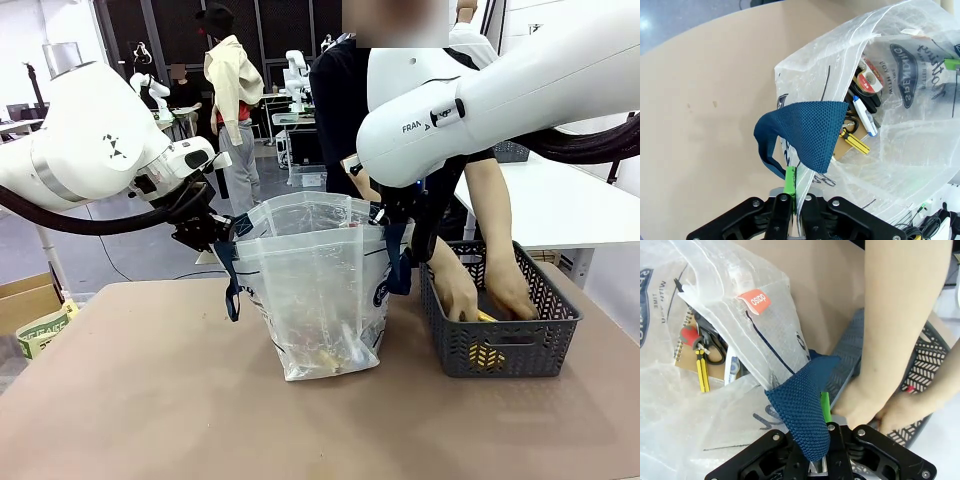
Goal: Transfer purchased items from the store into the shopping bag.
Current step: Move the Reusable shopping bag to the right side of the table.
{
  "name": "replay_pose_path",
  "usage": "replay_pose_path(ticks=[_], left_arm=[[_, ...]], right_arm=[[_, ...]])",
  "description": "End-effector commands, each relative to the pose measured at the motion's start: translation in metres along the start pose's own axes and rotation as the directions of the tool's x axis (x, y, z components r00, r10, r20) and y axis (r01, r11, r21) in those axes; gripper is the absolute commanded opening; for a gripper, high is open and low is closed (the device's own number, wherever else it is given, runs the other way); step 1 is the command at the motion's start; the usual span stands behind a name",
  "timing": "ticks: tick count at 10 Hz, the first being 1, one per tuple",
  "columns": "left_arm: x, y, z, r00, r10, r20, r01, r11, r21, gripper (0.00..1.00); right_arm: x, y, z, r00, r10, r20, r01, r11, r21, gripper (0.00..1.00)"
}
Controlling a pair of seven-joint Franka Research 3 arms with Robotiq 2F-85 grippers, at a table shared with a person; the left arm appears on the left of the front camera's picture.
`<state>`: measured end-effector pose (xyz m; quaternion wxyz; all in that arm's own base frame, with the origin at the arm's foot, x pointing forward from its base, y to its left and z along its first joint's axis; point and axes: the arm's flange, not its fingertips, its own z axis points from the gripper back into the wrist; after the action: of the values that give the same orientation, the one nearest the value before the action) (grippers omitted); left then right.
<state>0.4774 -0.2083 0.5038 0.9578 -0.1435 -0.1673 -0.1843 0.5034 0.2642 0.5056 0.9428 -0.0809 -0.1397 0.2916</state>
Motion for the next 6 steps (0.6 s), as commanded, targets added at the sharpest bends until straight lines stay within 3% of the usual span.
replay_pose_path(ticks=[1, 6], left_arm=[[-0.0006, 0.0016, -0.0003, 1.0, 0.003, 0.004, -0.003, 1.0, 0.002, 0.0], [-0.0006, 0.0016, -0.0003, 1.0, 0.003, 0.004, -0.003, 1.0, 0.002, 0.0]], right_arm=[[-0.0001, -0.0008, 0.0013, 1.0, 0.002, 0.004, -0.002, 1.0, -0.004, 0.0], [-0.0001, -0.0008, 0.0013, 1.0, 0.002, 0.004, -0.002, 1.0, -0.004, 0.0]])
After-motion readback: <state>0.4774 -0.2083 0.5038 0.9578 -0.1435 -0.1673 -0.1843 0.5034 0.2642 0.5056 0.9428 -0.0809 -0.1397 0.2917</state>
